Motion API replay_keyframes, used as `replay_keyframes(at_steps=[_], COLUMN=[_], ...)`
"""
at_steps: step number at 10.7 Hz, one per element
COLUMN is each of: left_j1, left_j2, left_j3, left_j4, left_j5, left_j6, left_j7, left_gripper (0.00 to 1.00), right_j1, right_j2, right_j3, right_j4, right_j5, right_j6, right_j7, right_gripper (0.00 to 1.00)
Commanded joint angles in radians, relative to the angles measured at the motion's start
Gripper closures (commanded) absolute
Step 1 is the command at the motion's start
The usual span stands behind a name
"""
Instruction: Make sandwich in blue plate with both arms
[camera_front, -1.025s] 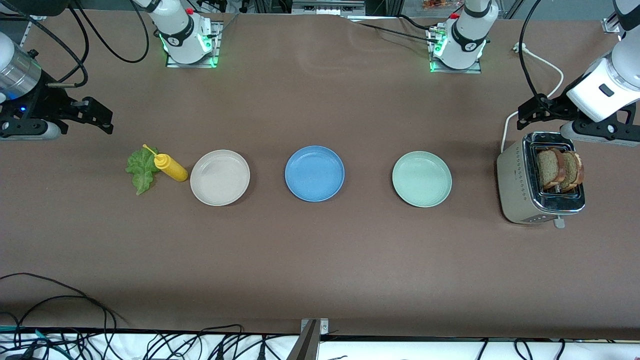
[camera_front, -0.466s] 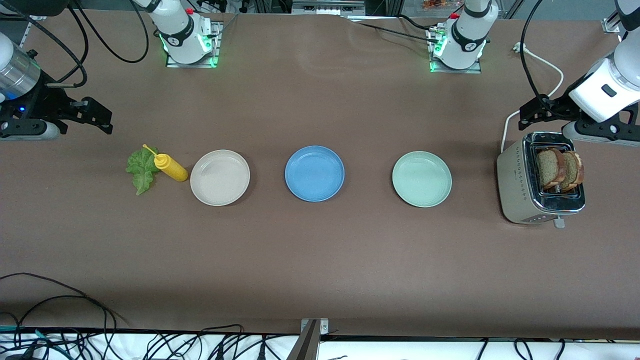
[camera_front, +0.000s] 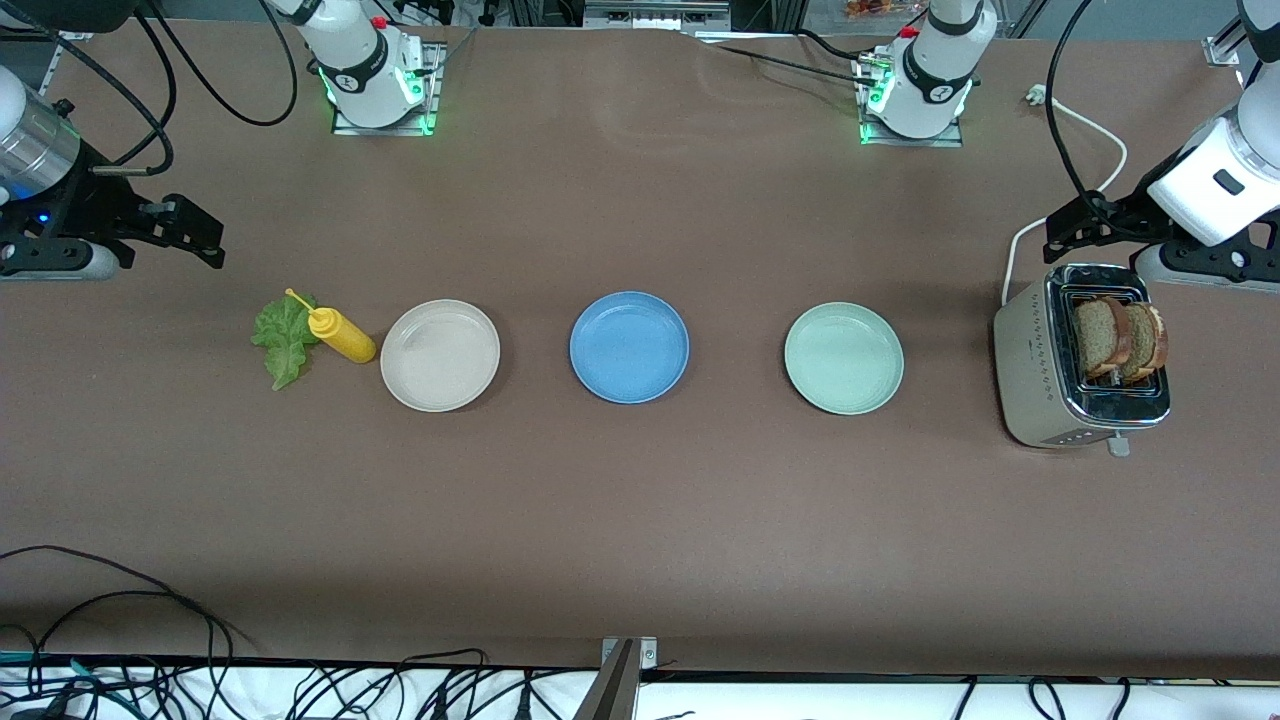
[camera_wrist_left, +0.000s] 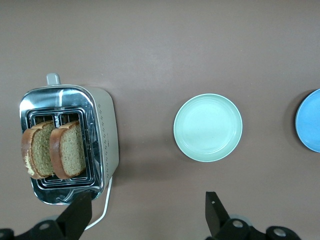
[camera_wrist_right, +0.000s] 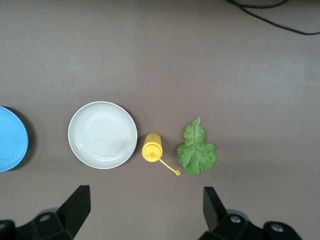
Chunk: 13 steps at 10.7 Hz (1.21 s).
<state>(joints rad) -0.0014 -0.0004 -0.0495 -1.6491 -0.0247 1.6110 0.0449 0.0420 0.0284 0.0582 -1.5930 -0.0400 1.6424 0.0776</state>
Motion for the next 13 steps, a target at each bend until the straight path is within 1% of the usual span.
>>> replay_keyframes(at_steps=[1, 7, 10, 12, 13], left_j1=[0.003, 0.005, 0.011, 0.011, 0.011], left_j2=[-0.006, 0.005, 0.048, 0.065, 0.080], left_j3=[0.002, 0.011, 0.084, 0.112, 0.115], left_j4=[-0.006, -0.006, -0.023, -0.053, -0.058], left_j5=[0.012, 0.012, 0.012, 0.012, 0.012], left_j6=[0.012, 0.035, 0.116, 0.171, 0.185], left_j7=[0.016, 0.018, 0.137, 0.165, 0.165], left_gripper=[0.00, 0.00, 0.00, 0.00, 0.00], right_j1=[-0.002, -0.002, -0.002, -0.002, -0.002], right_j2=[0.007, 0.007, 0.005, 0.007, 0.005], right_j3=[0.002, 0.002, 0.002, 0.002, 0.002], right_j4=[0.021, 0.021, 0.021, 0.021, 0.021], right_j5=[-0.009, -0.009, -0.009, -0.009, -0.008], right_j6=[-0.003, -0.003, -0.004, -0.004, -0.004], right_j7=[0.008, 0.008, 0.008, 0.008, 0.008], right_gripper=[0.00, 0.00, 0.00, 0.00, 0.00])
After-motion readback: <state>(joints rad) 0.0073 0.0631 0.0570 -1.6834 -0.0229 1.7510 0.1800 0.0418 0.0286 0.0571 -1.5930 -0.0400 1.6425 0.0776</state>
